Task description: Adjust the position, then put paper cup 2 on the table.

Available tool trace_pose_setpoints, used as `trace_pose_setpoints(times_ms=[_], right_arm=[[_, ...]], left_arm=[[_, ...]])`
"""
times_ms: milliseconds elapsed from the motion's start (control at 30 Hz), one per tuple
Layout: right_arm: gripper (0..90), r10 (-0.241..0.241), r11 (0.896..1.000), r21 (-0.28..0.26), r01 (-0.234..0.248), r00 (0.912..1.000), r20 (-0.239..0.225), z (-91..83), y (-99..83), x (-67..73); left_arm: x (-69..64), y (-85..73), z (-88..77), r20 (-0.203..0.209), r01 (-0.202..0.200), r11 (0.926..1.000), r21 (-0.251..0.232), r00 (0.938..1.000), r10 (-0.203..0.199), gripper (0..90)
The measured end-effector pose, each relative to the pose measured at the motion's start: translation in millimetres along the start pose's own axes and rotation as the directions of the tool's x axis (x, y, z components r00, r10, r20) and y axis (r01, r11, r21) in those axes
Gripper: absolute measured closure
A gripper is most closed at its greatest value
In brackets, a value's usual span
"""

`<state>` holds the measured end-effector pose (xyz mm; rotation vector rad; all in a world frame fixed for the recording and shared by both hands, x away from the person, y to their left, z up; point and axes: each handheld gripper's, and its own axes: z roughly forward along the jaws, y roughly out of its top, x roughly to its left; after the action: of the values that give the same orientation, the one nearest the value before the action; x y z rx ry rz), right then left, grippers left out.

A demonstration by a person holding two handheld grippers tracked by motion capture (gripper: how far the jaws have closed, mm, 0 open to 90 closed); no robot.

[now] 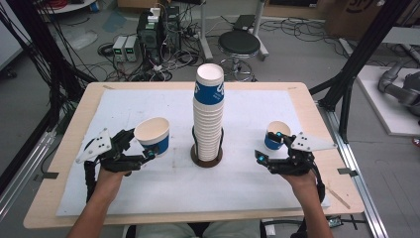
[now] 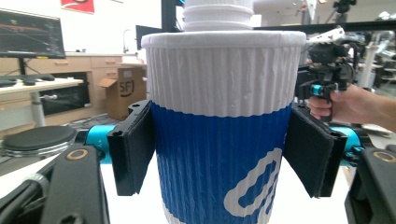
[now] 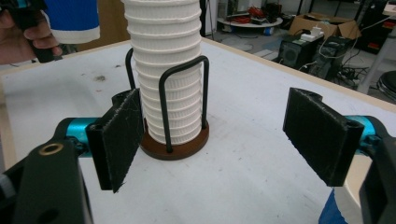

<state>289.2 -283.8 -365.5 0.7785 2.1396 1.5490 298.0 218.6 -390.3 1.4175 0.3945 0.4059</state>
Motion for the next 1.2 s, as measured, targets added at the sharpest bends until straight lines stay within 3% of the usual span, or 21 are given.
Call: trace_pose_setpoints(times_ms=[300, 667, 933, 1200], right_arm=[[21.2, -0.001, 1.000, 0.012, 0.001, 1.0000, 0.007, 0.5, -0.9, 3.0], [21.2, 0.006, 1.000, 0.014, -0.006, 0.9999, 0.010, -1.0, -4.2, 1.9], [21.3, 0.010, 1.000, 0.029, -0.010, 0.9999, -0.005, 1.3, -6.7, 2.2], [21.3, 0.009, 0.999, 0.037, -0.008, 0.9999, -0.011, 1.0, -8.7, 3.3]], left_arm=[[-3.8, 0.4, -1.9, -0.011, -0.020, 0.9996, -0.020, 0.9997, 0.020, 29.7], [4.1, -2.2, -4.0, -0.032, -0.023, 0.9991, -0.036, 0.9993, 0.022, 29.4], [18.4, -6.7, -8.2, -0.088, -0.024, 0.9988, -0.042, 0.9959, 0.020, 29.1], [37.5, -15.3, -13.0, -0.176, -0.006, 0.9998, -0.018, 0.9845, 0.002, 28.6]])
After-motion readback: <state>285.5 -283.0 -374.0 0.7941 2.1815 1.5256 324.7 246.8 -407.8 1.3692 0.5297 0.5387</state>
